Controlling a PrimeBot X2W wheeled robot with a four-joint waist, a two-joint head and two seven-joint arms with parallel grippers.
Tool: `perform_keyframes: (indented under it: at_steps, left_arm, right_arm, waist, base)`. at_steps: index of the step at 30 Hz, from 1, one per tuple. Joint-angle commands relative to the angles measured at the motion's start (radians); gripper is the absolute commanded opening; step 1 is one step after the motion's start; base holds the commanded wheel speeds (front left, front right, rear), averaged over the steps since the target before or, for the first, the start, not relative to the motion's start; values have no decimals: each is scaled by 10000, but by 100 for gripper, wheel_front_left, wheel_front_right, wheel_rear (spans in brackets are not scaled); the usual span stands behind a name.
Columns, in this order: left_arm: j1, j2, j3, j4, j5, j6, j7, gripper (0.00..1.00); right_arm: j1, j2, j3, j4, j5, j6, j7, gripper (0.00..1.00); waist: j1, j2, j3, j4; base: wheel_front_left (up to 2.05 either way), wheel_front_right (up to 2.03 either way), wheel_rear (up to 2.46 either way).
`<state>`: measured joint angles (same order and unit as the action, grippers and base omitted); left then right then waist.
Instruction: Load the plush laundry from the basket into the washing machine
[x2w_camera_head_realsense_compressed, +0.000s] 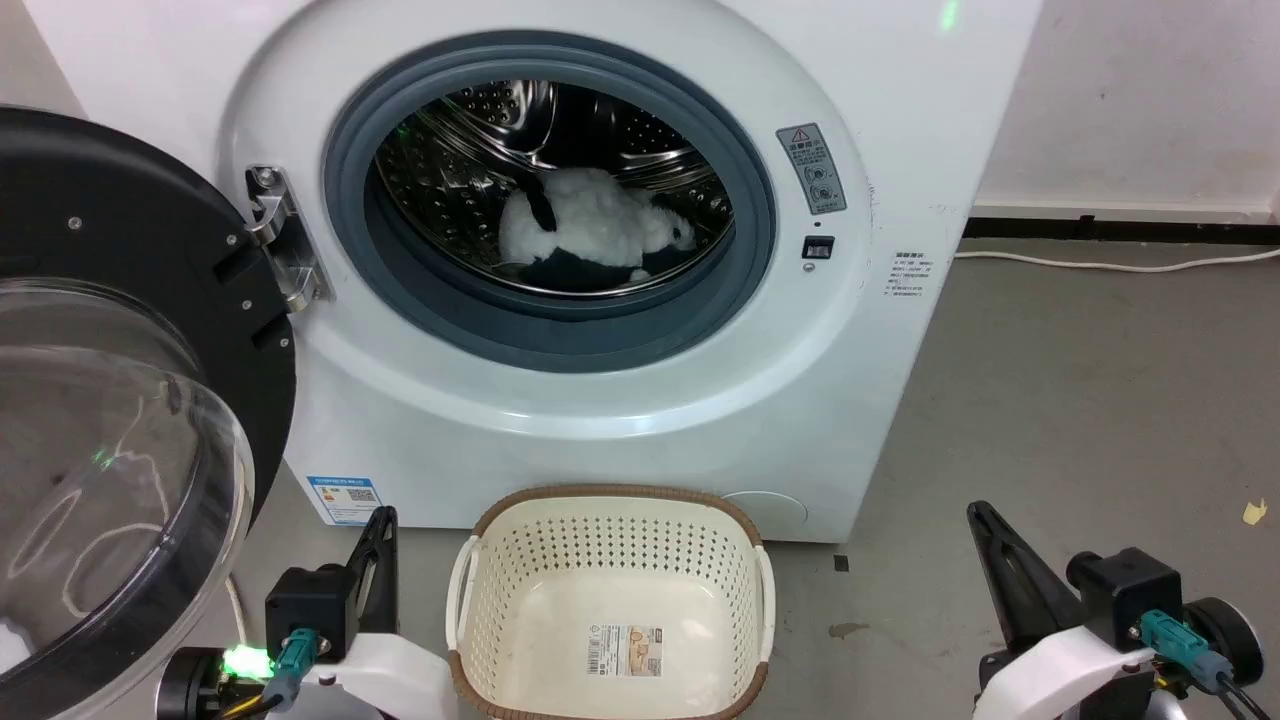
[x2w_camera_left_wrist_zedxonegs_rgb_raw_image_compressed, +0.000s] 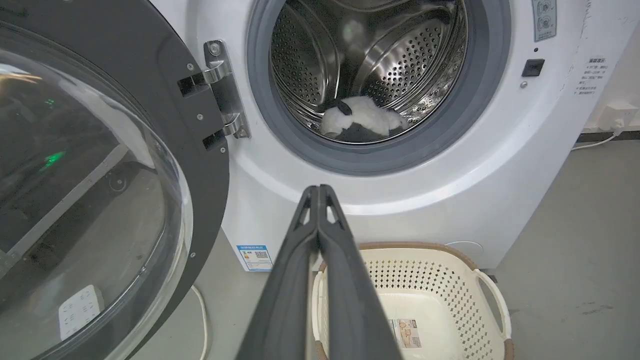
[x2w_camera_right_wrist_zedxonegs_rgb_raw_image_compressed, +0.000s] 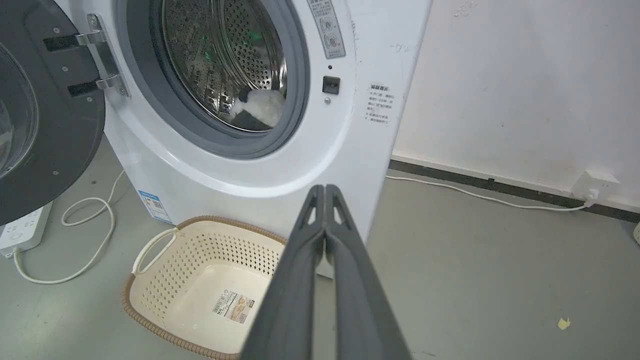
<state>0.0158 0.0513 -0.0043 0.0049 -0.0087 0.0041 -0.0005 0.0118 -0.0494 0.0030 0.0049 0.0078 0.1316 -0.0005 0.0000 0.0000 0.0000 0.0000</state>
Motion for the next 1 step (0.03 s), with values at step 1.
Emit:
perform_keyframes:
  at_steps: [1]
  left_arm:
    - [-158, -11, 43, -49, 87, -41, 5, 0]
  right_arm:
    - [-118, -8, -30, -49, -78, -9, 5, 0]
  waist:
    - [0, 0, 0, 0]
  base:
    - [0, 0, 0]
